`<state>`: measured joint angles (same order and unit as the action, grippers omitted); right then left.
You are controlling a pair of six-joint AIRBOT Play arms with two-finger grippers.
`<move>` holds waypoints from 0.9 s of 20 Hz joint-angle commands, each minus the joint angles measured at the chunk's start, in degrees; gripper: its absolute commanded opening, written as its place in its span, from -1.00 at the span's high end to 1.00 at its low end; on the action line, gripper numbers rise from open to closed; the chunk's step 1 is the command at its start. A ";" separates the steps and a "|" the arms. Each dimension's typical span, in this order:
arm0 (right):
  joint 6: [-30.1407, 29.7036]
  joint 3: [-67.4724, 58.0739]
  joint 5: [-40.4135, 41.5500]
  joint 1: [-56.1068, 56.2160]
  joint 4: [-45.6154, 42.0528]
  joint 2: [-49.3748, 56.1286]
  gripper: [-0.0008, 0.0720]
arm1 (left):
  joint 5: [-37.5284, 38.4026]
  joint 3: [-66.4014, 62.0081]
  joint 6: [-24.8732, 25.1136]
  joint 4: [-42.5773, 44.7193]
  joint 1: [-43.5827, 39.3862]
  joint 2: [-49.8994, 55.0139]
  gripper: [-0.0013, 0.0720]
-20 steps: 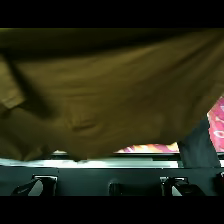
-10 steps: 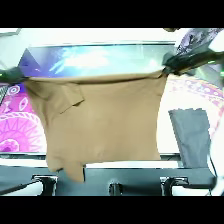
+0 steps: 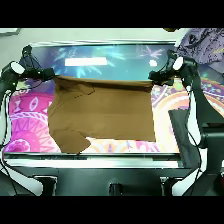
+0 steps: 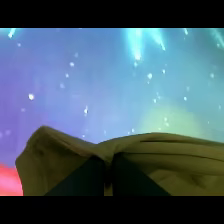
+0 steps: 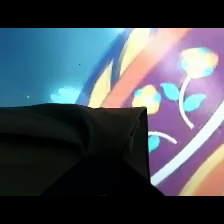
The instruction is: Fold the clothes and pants, and hang the long-sleeved shirts on hangers.
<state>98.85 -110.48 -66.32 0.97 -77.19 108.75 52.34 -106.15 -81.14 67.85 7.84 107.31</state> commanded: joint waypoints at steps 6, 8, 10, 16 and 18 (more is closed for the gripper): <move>0.90 -0.02 -14.51 0.07 -0.83 1.20 0.89 | 17.29 -2.73 1.27 1.92 1.75 3.41 0.93; 0.90 -0.02 -18.71 0.07 -0.90 1.40 0.88 | 22.95 -2.67 1.18 3.93 1.84 3.74 0.92; 0.90 -0.02 -22.29 0.04 -0.85 2.08 0.88 | 26.32 -2.19 1.05 4.20 1.75 4.02 0.93; 2.03 0.02 -25.51 0.07 2.19 5.31 0.88 | 28.87 -0.55 1.03 4.83 1.73 4.24 0.93; 2.58 0.02 -25.53 0.07 2.21 6.29 0.88 | 28.92 -0.55 1.03 4.83 1.73 4.76 0.92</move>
<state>100.62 -110.48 -90.43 0.99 -76.07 113.69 79.66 -106.91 -80.07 72.23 9.52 111.61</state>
